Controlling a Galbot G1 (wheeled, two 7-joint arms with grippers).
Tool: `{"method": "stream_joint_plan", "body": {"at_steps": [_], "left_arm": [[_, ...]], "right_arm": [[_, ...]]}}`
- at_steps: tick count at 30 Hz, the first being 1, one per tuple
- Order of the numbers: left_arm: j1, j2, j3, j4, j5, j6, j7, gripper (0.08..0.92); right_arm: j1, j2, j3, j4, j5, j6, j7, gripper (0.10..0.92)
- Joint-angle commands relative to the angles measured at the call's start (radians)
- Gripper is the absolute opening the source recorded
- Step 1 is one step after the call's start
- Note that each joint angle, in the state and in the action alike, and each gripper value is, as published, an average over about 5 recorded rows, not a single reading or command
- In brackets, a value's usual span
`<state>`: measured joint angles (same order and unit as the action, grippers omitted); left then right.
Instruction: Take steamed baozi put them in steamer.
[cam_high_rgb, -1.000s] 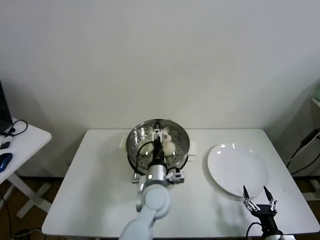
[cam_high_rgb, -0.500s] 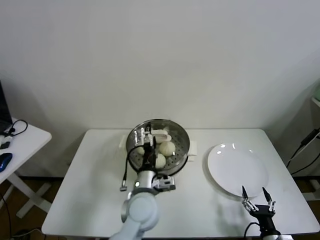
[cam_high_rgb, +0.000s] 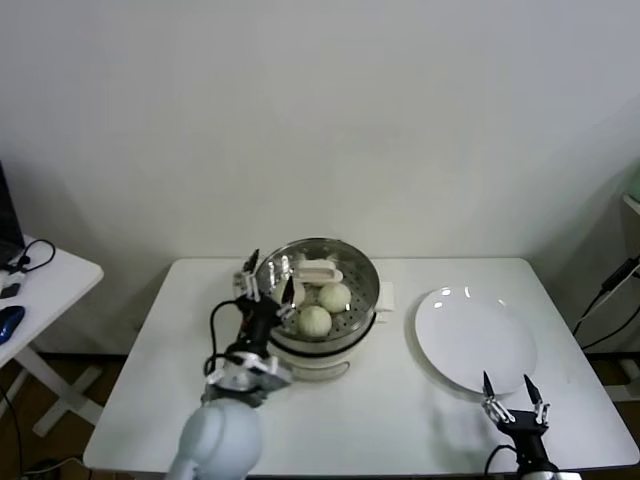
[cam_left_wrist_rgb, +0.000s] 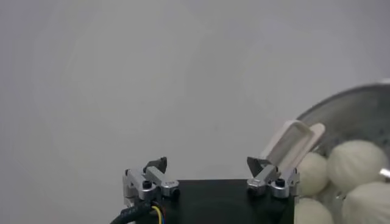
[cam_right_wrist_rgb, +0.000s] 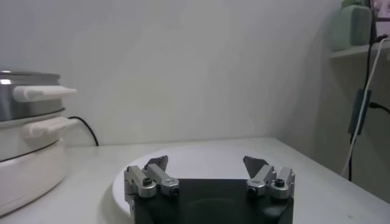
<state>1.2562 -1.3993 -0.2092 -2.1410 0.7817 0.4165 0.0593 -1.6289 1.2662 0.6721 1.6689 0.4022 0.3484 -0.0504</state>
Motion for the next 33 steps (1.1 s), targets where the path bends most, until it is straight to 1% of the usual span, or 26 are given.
{"method": "stream_joint_plan", "body": {"at_steps": [1, 6, 13, 23, 28, 33], "left_arm": [[0.086, 0.049, -0.366, 0.069, -0.95, -0.266, 0.005, 0.823], [0.124, 0.074, -0.48, 0.199, -1.055, -0.373, 0.021, 0.823], [0.162, 0.082, -0.533, 0.328, -1.107, -0.432, -0.006, 0.823], [0.217, 0.052, -0.504, 0.398, -1.092, -0.526, 0.014, 0.823], [0.233, 0.051, -0.493, 0.426, -1.09, -0.57, 0.033, 0.823], [0.235, 0.049, -0.49, 0.454, -1.062, -0.611, 0.028, 0.823]], "right_arm": [[0.0, 0.003, -0.005, -0.001, -0.007, 0.027, 0.012, 0.823], [-0.003, 0.003, -0.006, -0.004, -0.006, 0.031, 0.014, 0.823], [-0.003, 0.006, -0.009, -0.008, -0.008, 0.034, 0.016, 0.823], [-0.006, 0.005, -0.014, -0.009, -0.01, 0.034, 0.017, 0.823], [-0.006, 0.003, -0.016, -0.01, -0.009, 0.035, 0.016, 0.823], [-0.006, 0.003, -0.017, -0.01, -0.009, 0.036, 0.015, 0.823]]}}
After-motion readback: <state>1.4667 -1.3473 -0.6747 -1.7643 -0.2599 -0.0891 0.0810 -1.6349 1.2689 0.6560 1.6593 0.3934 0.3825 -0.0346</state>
